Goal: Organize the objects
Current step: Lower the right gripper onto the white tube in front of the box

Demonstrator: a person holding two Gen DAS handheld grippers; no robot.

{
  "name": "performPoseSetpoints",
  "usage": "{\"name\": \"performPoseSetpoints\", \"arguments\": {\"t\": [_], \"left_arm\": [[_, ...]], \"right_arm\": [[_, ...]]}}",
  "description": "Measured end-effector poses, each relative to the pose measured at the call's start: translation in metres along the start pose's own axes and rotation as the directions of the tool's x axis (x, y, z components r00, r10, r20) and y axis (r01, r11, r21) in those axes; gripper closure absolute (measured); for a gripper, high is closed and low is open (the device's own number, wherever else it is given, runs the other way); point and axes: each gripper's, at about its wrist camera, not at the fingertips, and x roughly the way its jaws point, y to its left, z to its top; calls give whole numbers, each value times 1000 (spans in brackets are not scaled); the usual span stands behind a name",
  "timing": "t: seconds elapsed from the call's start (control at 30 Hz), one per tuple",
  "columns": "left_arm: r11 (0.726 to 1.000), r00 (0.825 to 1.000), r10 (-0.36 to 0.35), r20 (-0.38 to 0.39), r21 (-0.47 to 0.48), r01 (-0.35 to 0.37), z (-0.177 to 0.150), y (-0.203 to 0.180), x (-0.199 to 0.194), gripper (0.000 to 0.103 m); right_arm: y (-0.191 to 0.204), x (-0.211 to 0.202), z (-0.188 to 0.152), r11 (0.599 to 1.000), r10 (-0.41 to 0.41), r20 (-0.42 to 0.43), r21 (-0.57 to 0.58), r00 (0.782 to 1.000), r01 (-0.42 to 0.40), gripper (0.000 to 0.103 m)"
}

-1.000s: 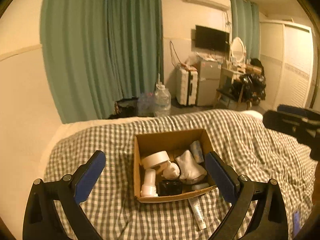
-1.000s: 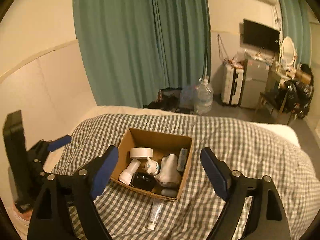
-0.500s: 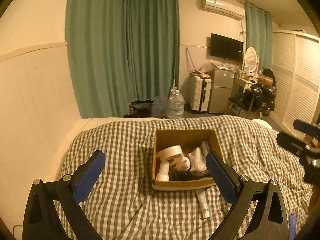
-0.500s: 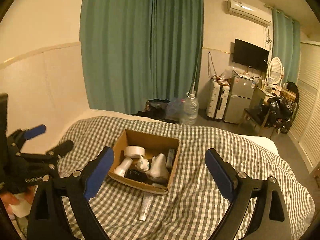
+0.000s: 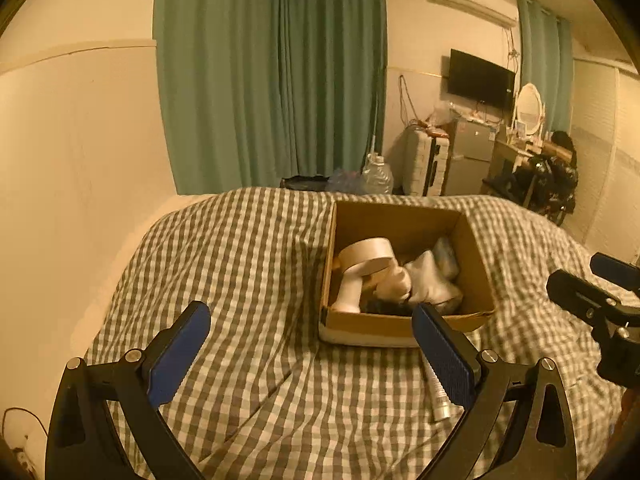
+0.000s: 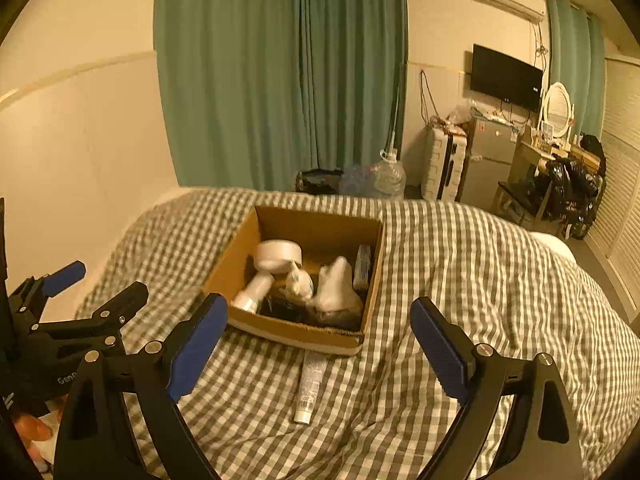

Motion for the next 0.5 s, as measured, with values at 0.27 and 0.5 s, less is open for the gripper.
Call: {"name": "performPoseSetpoints", "arguments": {"t": [0.27, 0.5], "left_arm": [[998, 995, 52, -80, 46, -49, -36, -5, 37, 0], [996, 973, 84, -216, 48, -75, -60, 7, 78, 0]], "right_arm": [[-3, 60, -42, 999, 22, -96, 27, 995, -20, 10], [0, 121, -80, 999, 39, -228, 25, 973, -35, 10]]}}
